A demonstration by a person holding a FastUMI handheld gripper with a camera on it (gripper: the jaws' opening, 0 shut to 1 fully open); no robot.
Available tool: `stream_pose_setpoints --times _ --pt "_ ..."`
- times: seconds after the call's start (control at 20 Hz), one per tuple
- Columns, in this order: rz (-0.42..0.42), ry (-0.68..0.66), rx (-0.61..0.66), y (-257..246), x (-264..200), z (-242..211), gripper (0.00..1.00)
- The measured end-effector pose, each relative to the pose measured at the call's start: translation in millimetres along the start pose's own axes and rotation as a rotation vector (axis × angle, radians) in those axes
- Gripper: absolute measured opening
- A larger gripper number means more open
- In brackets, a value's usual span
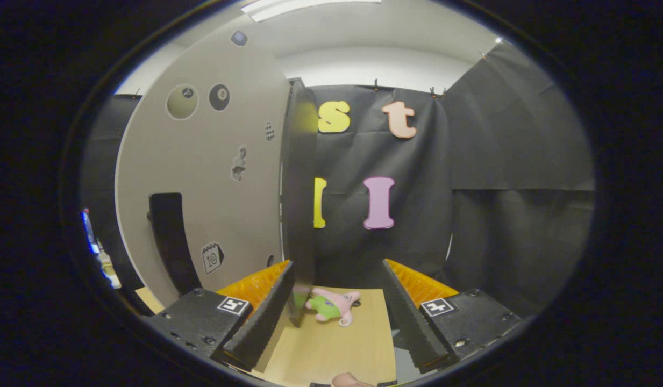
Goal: Open the shoe cabinet door, grab the shoes and put them into the shoe cabinet, then close the shoe cabinet door.
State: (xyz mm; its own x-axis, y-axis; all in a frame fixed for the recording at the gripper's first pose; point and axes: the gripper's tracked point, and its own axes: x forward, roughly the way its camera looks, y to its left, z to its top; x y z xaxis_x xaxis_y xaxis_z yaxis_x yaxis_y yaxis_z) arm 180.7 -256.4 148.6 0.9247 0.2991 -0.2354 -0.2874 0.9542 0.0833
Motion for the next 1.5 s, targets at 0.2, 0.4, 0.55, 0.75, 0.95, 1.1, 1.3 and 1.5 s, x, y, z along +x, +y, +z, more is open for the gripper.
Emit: stream_pose_setpoints --times 0.2,0.4,0.55,0.75,0.95,1.1,1.3,1.5 --pt "0.143 -0.017 -0.070 57 -3 3 0.88" --pt "0.155 0.021 -0.076 101 -3 -4 0.89" --pt "0.124 0.011 -0.118 122 1 1 0.89" --pt "0.085 -0.022 -0.142 152 9 2 0.89" --pt "0.052 -0.044 -0.127 183 19 1 0.89" --pt "0.059 -0.037 -0.080 205 32 -3 0.89" --pt "0.097 -0.014 -0.023 230 57 -12 0.90" --pt "0.133 -0.003 0.009 262 68 -19 0.95"
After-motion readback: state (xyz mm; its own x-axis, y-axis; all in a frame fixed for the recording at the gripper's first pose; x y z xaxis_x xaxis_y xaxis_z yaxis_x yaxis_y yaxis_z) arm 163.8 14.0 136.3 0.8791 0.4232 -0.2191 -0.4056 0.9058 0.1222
